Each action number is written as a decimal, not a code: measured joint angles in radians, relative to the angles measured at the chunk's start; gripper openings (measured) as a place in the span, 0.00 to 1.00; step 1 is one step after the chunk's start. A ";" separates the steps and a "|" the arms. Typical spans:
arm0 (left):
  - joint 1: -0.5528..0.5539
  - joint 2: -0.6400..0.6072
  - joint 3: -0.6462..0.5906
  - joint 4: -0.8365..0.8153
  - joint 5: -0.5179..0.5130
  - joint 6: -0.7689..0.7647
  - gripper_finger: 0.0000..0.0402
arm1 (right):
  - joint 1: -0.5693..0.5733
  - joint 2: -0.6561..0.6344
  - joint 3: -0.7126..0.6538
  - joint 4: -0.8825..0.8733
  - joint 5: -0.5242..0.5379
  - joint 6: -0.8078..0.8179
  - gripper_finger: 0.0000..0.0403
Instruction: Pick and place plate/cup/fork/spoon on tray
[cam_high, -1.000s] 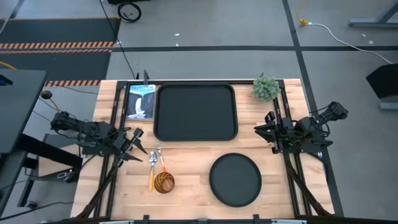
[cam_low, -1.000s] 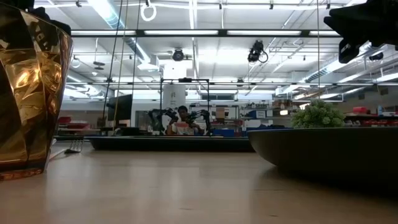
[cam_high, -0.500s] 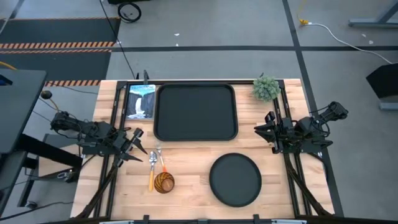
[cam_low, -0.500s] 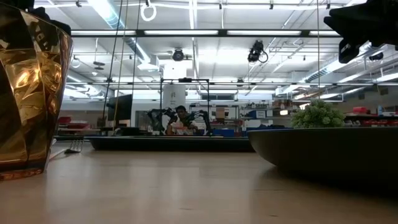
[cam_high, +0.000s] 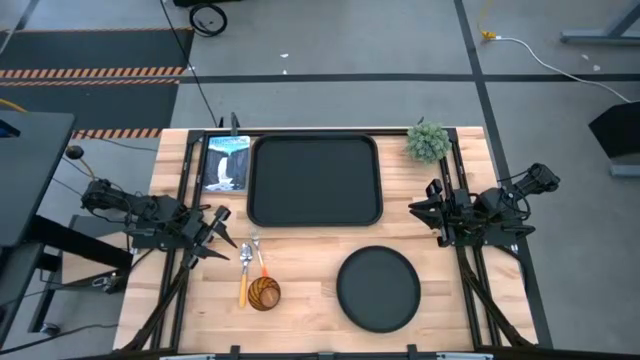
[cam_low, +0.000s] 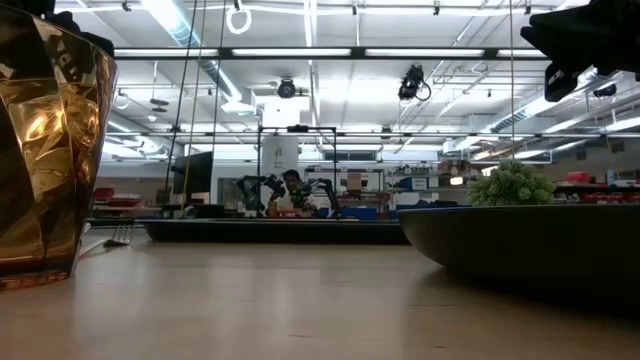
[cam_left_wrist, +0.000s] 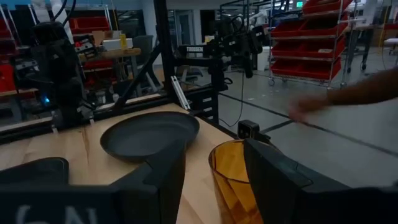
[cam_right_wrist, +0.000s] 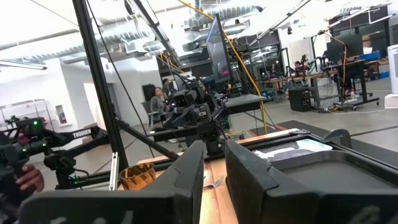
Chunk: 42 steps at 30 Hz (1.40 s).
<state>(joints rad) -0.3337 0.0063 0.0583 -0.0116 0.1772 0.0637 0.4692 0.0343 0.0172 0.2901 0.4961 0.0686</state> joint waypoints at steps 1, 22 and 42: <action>-0.001 0.000 0.000 0.000 0.001 -0.044 0.43 | 0.000 0.000 0.000 0.000 0.000 0.000 0.19; -0.001 0.000 0.000 0.026 -0.060 -0.458 0.43 | -0.002 0.000 0.000 0.068 0.004 -0.157 0.19; -0.133 0.582 0.140 0.170 -0.167 -0.803 0.43 | -0.046 0.000 0.000 0.355 0.055 -0.423 0.19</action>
<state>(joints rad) -0.4671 0.5886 0.1984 0.1585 0.0107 -0.7393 0.4231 0.0341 0.0170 0.6448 0.5512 -0.3541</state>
